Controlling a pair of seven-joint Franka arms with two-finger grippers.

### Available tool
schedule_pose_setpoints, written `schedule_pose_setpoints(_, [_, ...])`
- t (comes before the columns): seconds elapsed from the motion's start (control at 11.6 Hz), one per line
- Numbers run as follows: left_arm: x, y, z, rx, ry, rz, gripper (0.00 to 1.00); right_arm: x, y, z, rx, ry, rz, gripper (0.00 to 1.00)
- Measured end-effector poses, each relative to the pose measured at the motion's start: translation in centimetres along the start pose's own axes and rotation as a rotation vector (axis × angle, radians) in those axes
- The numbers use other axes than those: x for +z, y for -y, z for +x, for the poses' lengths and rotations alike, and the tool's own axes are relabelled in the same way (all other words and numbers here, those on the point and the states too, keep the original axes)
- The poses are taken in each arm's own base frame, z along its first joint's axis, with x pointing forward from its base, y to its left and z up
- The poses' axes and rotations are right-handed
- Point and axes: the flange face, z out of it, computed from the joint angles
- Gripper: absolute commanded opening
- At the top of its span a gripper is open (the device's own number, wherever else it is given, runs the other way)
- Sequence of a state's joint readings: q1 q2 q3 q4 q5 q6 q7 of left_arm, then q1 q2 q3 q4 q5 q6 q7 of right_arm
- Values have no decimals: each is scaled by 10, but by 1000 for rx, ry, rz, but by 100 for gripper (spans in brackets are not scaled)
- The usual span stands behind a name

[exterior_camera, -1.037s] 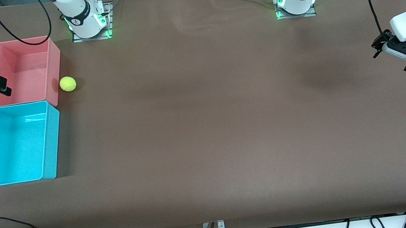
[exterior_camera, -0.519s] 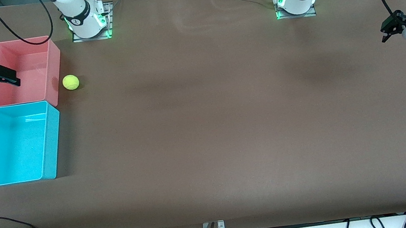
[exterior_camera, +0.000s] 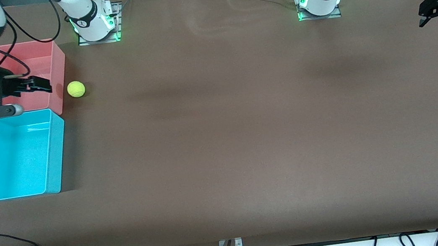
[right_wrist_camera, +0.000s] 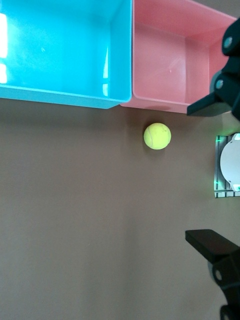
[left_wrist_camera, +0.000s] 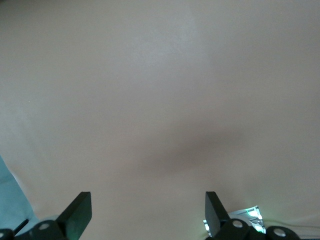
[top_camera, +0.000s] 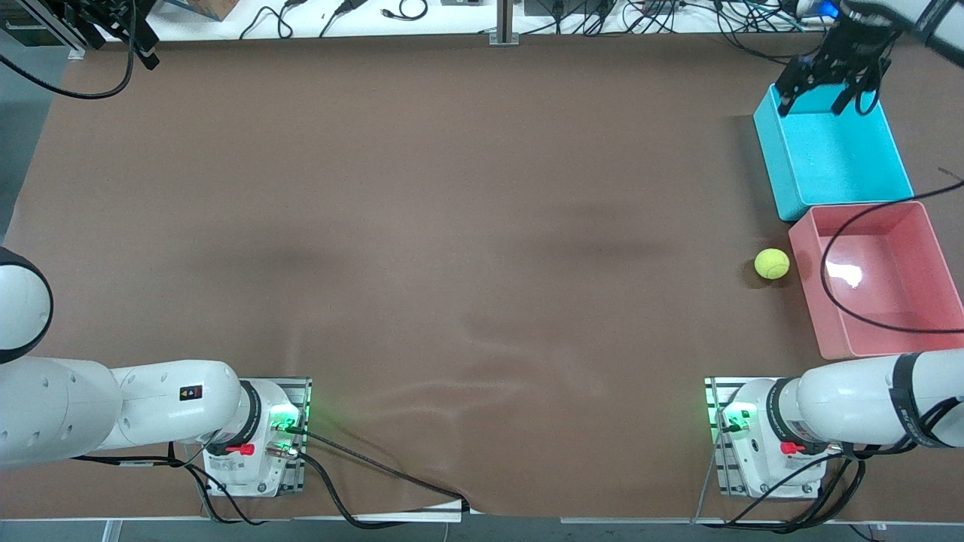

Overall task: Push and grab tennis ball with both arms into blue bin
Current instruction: 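Lower the right gripper over the tennis ball and close on it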

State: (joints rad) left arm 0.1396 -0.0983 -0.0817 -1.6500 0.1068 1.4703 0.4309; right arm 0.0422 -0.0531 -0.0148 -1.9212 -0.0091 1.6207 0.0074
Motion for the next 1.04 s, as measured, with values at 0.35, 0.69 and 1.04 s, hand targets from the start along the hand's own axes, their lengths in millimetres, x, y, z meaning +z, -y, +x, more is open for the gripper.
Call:
schedule_pose_setpoints(0.35, [-14, -13, -1, -15, -19, -59, 100, 96, 0, -37, 9, 20, -17, 100])
schedule_pose_setpoints(0.69, [-16, -18, 1, -96, -33, -98, 100, 169, -1, -51, -7, 8, -48, 100])
schedule_pose_setpoints(1.04, [-22, -36, 6, -186, -27, -107, 100, 219, -9, -62, -41, -45, -99, 100])
